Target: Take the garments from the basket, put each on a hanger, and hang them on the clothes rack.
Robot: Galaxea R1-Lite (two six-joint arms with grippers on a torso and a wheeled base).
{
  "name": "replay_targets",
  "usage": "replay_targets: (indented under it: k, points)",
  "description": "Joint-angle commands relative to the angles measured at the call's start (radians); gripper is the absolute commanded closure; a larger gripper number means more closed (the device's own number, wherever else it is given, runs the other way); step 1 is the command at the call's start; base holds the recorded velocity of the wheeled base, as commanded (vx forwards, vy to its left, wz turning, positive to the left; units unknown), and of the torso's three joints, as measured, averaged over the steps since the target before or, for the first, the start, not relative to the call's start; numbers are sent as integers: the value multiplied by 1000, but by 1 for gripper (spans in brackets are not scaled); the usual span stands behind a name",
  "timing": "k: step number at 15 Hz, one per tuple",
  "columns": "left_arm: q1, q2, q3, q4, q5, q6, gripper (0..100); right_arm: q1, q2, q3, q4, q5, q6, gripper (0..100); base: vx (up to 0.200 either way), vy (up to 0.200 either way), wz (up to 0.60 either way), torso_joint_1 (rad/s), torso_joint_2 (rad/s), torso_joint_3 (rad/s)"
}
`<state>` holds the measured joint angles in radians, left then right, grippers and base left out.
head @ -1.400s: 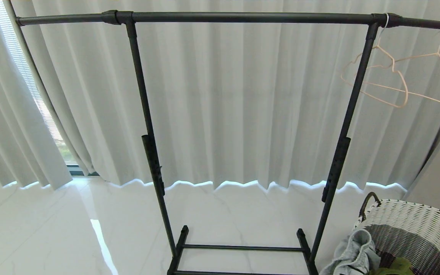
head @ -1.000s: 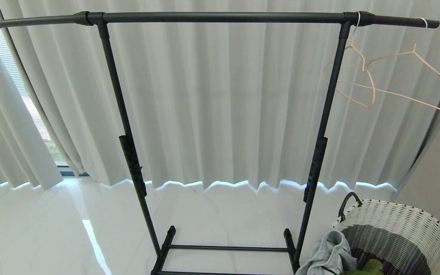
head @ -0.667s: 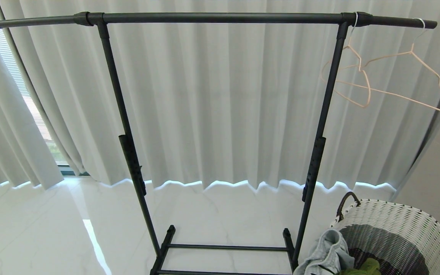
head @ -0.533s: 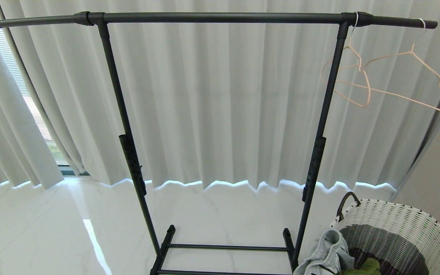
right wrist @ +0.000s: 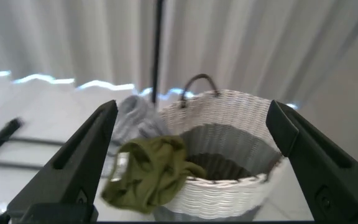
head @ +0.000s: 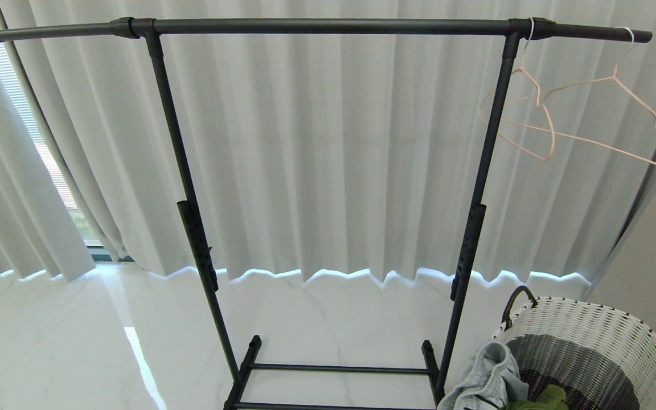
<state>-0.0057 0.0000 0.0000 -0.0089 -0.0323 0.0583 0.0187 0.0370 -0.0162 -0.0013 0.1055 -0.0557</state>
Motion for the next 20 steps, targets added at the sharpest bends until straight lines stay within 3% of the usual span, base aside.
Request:
replay_targets:
  k: [1,2,4,7,9,12,16,20]
  points:
    - [1,2,0,0,0,0,0,53,130,-130,0,71,36,0,0,0,0,0,0,0]
    - [0,2,0,0,0,0,0,106,336,-258,-5,79,60,0,0,0,0,0,0,0]
    - [0,2,0,0,0,0,0,109,650,-327,-8,75,8,0,0,0,0,0,0,0]
    - [1,2,0,0,0,0,0,20,1031,-300,-23,60,-193,0,0,0,0,0,0,0]
    - [1,2,0,0,0,0,0,-29,1219,-242,-134,60,-325,0,0,0,0,0,0,0]
    - [1,2,0,0,0,0,0,-29,1429,-122,-321,59,-423,0,0,0,0,0,0,0]
    - [0,2,0,0,0,0,0,-20,1618,-68,-500,59,-435,0,0,0,0,0,0,0]
    - [1,2,0,0,0,0,0,4,1758,-154,-508,59,-435,0,0,0,0,0,0,0]
